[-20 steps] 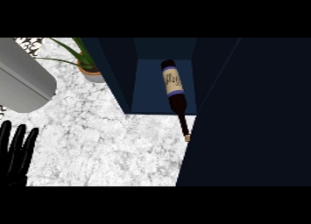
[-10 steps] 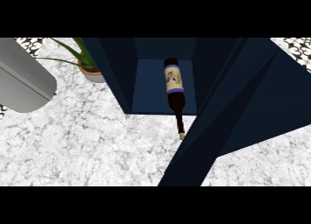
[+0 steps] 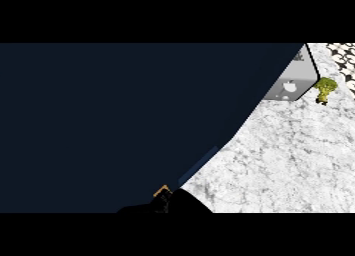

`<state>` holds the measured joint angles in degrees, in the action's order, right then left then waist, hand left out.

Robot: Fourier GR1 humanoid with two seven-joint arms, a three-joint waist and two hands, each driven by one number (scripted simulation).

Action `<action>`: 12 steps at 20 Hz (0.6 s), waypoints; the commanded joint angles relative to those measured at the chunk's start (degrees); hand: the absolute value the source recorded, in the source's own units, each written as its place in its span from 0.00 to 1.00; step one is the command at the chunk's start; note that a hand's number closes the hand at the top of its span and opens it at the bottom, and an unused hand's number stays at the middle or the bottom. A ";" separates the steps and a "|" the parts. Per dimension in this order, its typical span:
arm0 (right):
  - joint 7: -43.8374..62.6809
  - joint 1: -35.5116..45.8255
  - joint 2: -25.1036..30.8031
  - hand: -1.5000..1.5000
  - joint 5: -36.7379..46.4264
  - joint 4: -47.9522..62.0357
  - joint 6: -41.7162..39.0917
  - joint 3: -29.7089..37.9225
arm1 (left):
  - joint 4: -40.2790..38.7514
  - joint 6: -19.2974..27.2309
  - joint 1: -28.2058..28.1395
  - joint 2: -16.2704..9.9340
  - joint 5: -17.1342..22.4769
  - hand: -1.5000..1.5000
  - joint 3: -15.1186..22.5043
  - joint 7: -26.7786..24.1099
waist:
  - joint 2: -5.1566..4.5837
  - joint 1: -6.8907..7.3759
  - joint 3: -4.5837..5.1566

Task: Pick up the wine, place it into the cabinet and close the cabinet

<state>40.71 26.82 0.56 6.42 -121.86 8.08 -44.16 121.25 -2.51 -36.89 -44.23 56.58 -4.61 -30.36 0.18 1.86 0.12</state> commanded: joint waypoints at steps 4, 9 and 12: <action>1.12 19.04 -0.55 1.00 -4.03 14.74 7.81 7.01 | -0.16 -4.33 -0.25 0.98 0.72 0.00 -3.49 2.57 | -0.16 -0.17 -0.04; -7.96 21.44 -0.56 1.00 -5.31 26.38 9.83 7.68 | -0.46 -5.79 -0.68 2.13 2.32 0.00 -7.08 5.80 | -0.25 -0.39 -0.09; -6.52 24.56 0.93 1.00 -7.74 28.59 1.71 17.38 | 2.02 -3.83 -0.78 3.31 0.69 0.00 -5.91 7.56 | -0.28 -0.91 -0.13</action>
<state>36.10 48.35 0.08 -0.04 -98.34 13.53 -33.65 122.10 -7.45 -38.04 -42.88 59.28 -11.41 -24.13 0.07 1.58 0.11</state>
